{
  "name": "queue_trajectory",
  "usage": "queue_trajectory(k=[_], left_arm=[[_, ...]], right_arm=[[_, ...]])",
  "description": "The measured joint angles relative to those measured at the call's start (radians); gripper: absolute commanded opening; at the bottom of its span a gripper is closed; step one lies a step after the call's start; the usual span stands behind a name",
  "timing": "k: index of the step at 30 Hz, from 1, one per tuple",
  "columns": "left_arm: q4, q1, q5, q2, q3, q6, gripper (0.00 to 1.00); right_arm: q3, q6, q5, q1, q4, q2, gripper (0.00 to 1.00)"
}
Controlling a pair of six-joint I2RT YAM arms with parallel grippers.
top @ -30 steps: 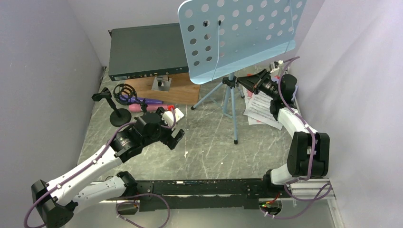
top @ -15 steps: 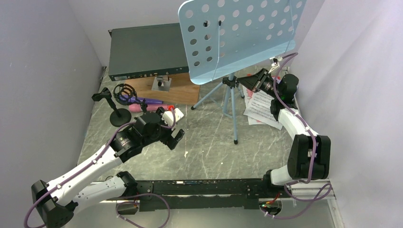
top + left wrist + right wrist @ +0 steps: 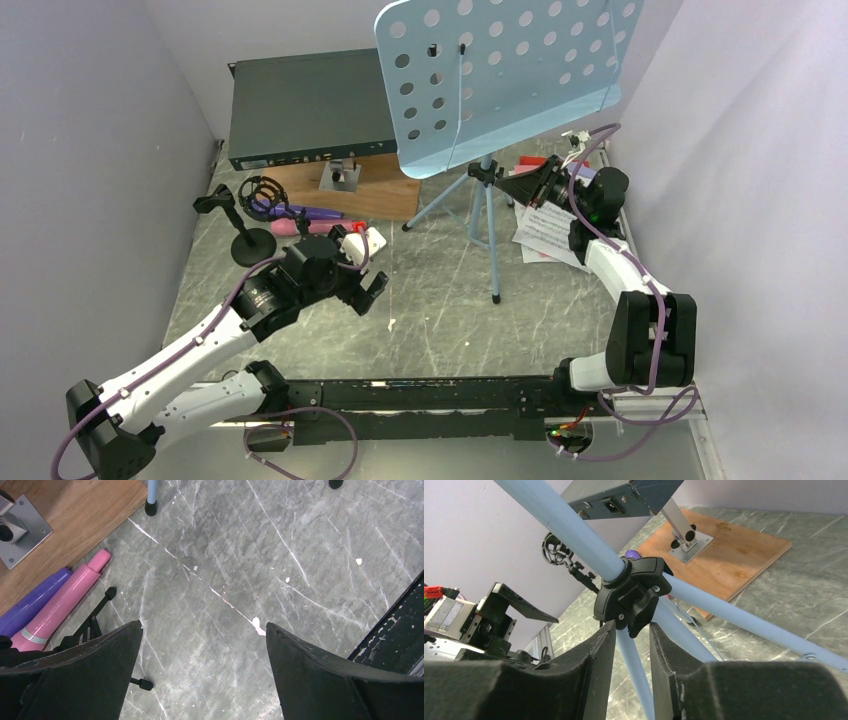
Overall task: Pack up the instrument practice props
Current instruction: Unscrew the knob on the music stand.
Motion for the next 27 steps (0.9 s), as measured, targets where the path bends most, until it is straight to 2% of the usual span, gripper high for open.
queue_trajectory(k=[4,11,19,21,23,27], left_arm=[[0.000,0.003,0.005,0.000,0.000,0.000,0.99],[0.000,0.008,0.017,0.004,0.000,0.000,0.99],[0.000,0.012,0.024,0.007,0.000,0.000,0.99],[0.000,0.013,0.024,0.007,0.000,0.000,0.99],[0.000,0.014,0.024,0.007,0.000,0.000,0.99],[0.000,0.014,0.027,0.008,0.000,0.000,1.00]], right_arm=[[0.000,-0.004,-0.013,0.000,0.001,0.000,0.33],[0.000,-0.021,-0.015,0.001,0.004,0.005,0.20],[-0.011,-0.039,-0.040,0.000,0.121,0.039,0.12],[-0.026,-0.058,-0.038,0.000,0.159,0.040,0.09],[-0.036,-0.089,-0.035,0.001,0.182,0.041,0.01],[-0.039,-0.193,-0.040,0.004,0.191,0.040,0.00]])
